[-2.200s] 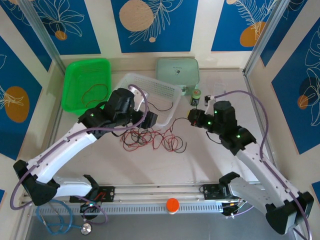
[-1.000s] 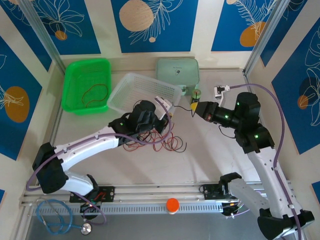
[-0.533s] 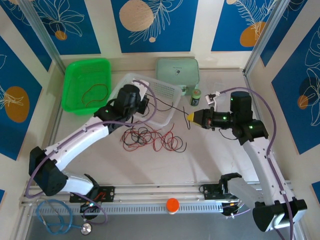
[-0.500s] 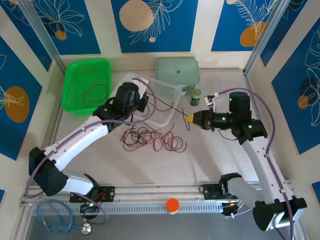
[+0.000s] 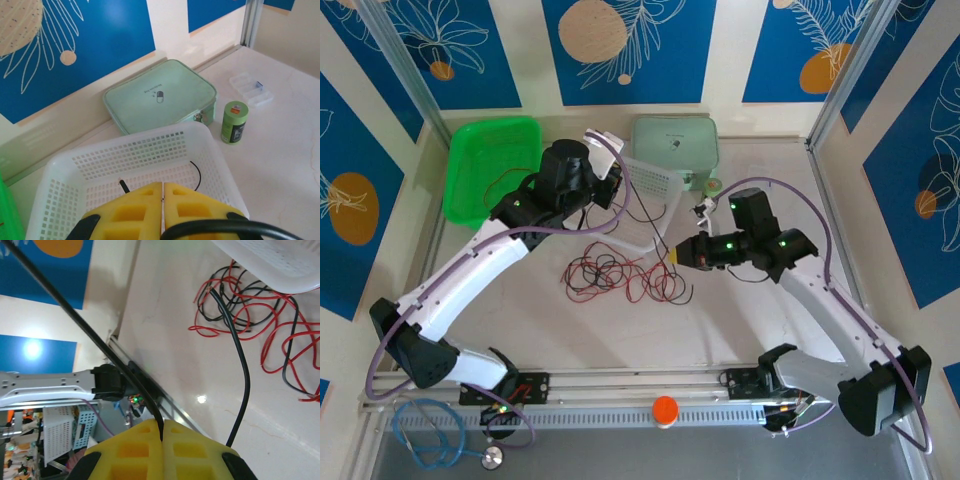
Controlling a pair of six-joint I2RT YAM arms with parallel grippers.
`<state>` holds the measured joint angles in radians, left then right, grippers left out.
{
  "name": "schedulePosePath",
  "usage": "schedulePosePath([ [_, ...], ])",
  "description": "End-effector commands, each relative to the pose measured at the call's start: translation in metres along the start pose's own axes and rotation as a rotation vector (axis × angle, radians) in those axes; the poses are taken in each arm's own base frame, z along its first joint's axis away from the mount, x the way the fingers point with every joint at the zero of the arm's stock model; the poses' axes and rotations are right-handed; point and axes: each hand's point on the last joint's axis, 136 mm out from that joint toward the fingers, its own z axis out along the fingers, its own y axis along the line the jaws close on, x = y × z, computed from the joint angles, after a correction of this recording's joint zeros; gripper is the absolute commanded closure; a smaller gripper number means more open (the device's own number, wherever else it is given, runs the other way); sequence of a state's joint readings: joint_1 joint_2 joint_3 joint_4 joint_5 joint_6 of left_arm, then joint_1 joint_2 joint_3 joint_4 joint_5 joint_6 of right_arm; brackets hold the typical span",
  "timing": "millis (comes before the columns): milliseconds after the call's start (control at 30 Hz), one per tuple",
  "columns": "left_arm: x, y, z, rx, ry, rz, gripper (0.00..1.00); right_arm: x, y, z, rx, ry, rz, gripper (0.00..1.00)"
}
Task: Untangle the cables
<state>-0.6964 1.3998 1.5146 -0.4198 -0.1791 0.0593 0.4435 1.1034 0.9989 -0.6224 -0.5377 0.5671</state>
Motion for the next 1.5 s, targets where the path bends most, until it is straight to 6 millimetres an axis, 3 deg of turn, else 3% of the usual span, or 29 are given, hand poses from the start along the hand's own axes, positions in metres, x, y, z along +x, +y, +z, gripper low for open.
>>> schedulePosePath([
  [0,-0.058,0.016,-0.041,-0.017,-0.175,-0.047,1.00,0.006,-0.025,0.016,0.097,0.033,0.055,1.00],
  [267,-0.072,-0.007,-0.059,0.016,-0.190,0.031,1.00,-0.033,-0.042,0.048,0.238,-0.016,0.070,1.00],
  [467,-0.074,0.004,-0.053,-0.072,-0.187,0.066,1.00,-0.066,-0.056,0.062,0.332,-0.101,0.075,1.00],
  [633,-0.060,0.032,-0.019,-0.251,-0.130,0.081,1.00,-0.092,-0.067,0.071,0.381,-0.162,0.064,1.00],
  [867,-0.033,0.065,0.047,-0.403,-0.041,0.074,1.00,-0.129,-0.099,0.098,0.466,-0.222,0.062,0.99],
  [933,-0.025,0.069,0.064,-0.422,-0.023,0.072,1.00,-0.139,-0.107,0.109,0.479,-0.222,0.052,0.93],
  [1067,-0.002,0.080,0.096,-0.455,0.033,0.061,1.00,-0.156,-0.108,0.121,0.489,-0.212,0.024,0.68],
  [1167,0.011,0.086,0.113,-0.452,0.062,0.050,1.00,-0.166,-0.090,0.114,0.461,-0.238,-0.008,0.58],
  [1267,0.023,0.088,0.127,-0.444,0.088,0.045,1.00,-0.166,-0.066,0.095,0.438,-0.268,-0.038,0.56],
  [1467,0.043,0.091,0.149,-0.433,0.143,0.039,1.00,-0.135,-0.030,0.038,0.406,-0.342,-0.064,0.56],
])
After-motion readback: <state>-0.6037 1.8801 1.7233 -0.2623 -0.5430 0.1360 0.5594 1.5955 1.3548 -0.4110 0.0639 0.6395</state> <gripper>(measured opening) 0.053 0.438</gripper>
